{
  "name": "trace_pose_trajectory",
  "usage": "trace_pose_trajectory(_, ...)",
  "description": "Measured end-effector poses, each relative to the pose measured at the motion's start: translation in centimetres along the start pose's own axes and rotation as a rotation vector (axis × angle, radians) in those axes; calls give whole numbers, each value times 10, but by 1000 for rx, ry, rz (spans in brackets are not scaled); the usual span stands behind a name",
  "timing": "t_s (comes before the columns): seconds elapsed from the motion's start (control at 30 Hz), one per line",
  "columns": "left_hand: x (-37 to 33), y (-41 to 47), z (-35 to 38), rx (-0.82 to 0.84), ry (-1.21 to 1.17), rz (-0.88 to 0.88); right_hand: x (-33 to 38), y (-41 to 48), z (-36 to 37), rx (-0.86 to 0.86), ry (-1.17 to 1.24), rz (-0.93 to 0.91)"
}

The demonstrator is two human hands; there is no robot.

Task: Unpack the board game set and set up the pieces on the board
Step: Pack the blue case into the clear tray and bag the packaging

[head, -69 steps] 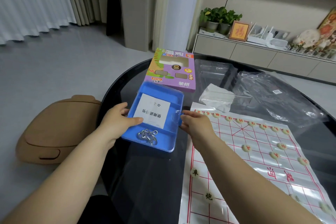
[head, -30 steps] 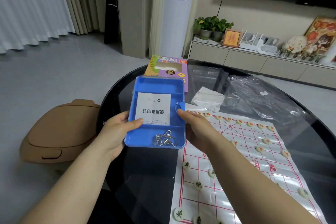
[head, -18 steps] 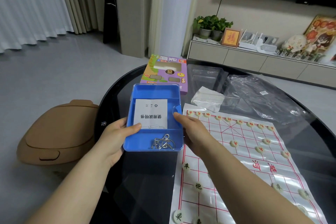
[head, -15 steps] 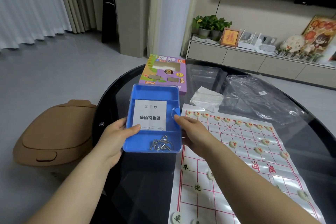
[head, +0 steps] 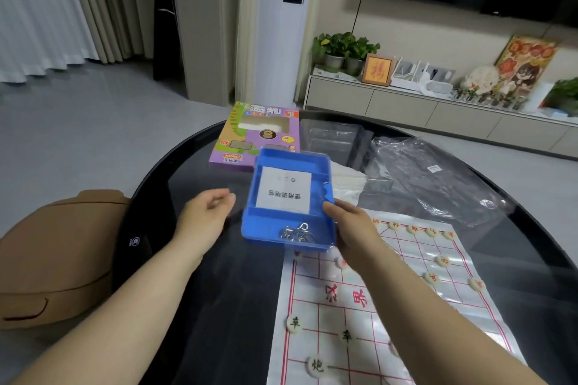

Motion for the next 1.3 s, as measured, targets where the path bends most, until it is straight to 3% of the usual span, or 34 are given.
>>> trace_pose_trajectory(0.17,-46,28,65,131,286,155,36,7,-64,-177,69,-89)
trace_pose_trajectory(0.3,-65,44,127,246,413,152,50,15,-107,-363,76,-129)
trace_pose_trajectory(0.57,-64,77,184,102,818,116,48,32,-145,-427,25,-106)
trace_pose_trajectory(0.87,-62,100,198,17,726,-17,36,36,-162,-435,121,-80)
trace_pose_trajectory(1.0,-69,102,196,-48,641,43,40,34,-163,-415,145,-97)
trace_pose_trajectory(1.2,-81,103,176,-67,434,52,57,23,-159,-394,160,-132)
trace_pose_trajectory(1.3,-85,94,157,-58,205,47,67,11,-149,-370,178,-155)
Point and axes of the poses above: each hand's wrist, its own y-axis towards the middle knuckle, its own z-axis out of the palm, x = y × z, the point moved 2 cm from there along y, towards the middle knuckle, and after that the axes turned 2 degrees about -z, right-handed, at the moved point
